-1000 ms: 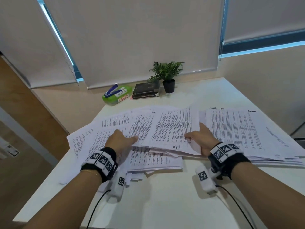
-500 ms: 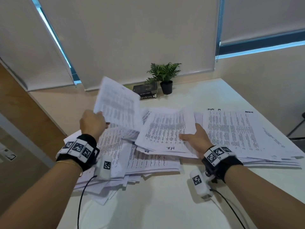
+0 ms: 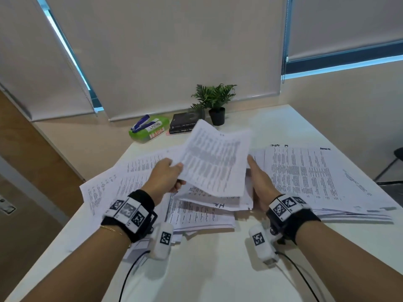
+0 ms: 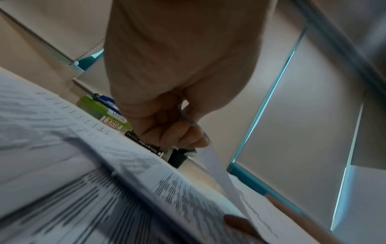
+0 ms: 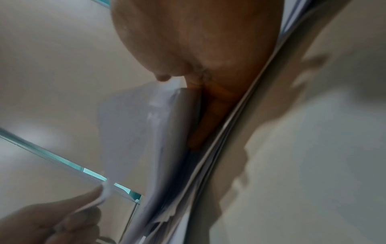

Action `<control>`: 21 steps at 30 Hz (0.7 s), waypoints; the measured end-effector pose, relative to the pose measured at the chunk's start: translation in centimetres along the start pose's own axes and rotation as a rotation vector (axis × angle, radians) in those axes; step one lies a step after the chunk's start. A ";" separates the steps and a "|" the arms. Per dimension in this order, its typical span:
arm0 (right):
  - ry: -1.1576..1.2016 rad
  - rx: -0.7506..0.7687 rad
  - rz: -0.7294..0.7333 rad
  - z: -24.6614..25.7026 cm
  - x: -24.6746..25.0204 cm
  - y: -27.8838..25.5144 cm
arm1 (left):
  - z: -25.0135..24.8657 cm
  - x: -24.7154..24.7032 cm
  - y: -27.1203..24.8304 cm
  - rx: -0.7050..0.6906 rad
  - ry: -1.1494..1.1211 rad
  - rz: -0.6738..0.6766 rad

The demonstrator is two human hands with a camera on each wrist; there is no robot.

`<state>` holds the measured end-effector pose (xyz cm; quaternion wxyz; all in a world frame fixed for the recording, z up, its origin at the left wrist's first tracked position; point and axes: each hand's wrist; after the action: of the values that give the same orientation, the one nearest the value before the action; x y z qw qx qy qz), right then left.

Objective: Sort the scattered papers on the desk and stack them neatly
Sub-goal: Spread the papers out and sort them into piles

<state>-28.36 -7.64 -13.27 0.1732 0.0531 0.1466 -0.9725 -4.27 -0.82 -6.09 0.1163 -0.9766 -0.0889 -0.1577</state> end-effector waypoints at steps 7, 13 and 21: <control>-0.196 -0.016 -0.064 -0.4 0.7 0.1 | 2.3 -1.2 1.2 0.027 0.286 0.085; -0.282 -0.016 -0.084 -0.3 0.7 -0.1 | 3.6 3.5 4.5 0.186 0.681 -0.230; -0.328 0.022 -0.063 -0.4 0.4 0.0 | 5.3 4.3 5.6 0.217 0.515 -0.186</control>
<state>-28.71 -7.62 -13.69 0.1634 -0.1089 0.1072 -0.9747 2.50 -4.23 -10.68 0.2240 -0.8740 -0.1618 -0.3997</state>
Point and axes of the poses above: each hand's wrist, its own y-axis towards the middle knuckle, its own x-axis out of the back of the hand, z = x × y, and after that the axes turned 10 degrees about z, right-handed
